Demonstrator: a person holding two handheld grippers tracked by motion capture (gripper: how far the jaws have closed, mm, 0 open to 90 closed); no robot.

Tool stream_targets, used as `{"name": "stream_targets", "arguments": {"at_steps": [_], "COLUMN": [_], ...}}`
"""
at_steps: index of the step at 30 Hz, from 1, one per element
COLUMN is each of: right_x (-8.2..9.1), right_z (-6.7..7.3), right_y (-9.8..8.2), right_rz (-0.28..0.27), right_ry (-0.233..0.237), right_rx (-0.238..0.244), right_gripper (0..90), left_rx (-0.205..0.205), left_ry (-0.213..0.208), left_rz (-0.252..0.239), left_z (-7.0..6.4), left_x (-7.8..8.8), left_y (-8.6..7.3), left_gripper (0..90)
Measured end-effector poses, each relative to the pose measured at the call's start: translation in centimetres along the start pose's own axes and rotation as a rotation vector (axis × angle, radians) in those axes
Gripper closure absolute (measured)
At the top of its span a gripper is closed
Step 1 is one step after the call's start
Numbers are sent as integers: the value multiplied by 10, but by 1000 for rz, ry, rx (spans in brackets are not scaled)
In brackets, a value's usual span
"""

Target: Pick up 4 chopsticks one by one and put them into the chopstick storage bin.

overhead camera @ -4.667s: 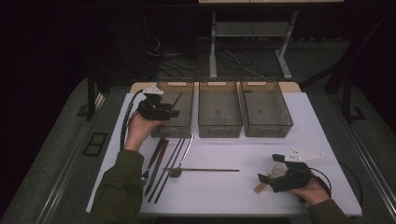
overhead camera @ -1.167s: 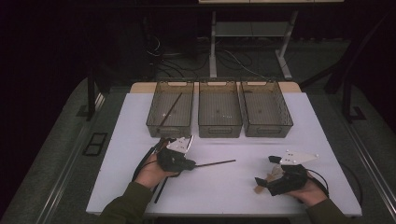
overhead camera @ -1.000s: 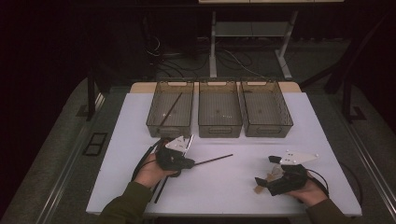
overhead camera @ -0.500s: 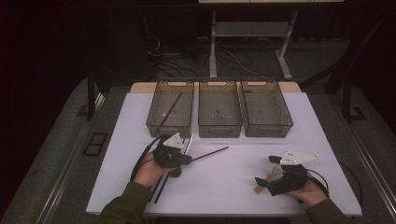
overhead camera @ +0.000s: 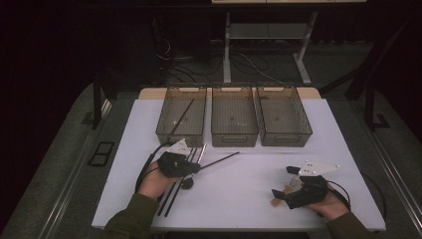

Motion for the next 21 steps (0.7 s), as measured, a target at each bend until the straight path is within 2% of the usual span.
{"name": "stream_targets", "arguments": {"at_steps": [9, 21], "right_x": [0, 0], "right_z": [0, 0], "right_y": [0, 0], "right_rz": [0, 0], "right_ry": [1, 2], "right_rx": [0, 1], "right_gripper": [11, 11], "left_rx": [14, 34], "left_ry": [-5, 16], "left_rz": [-34, -80], "left_z": [3, 8], "left_x": [12, 29], "left_y": [0, -1], "left_gripper": [847, 847]}}
Point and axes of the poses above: each handheld gripper's, and its own axes: x roughly backward along the jaws, y roughly out of its top, z roughly to its left, the point moved 5 cm from there along -x, roughly forward along the jaws
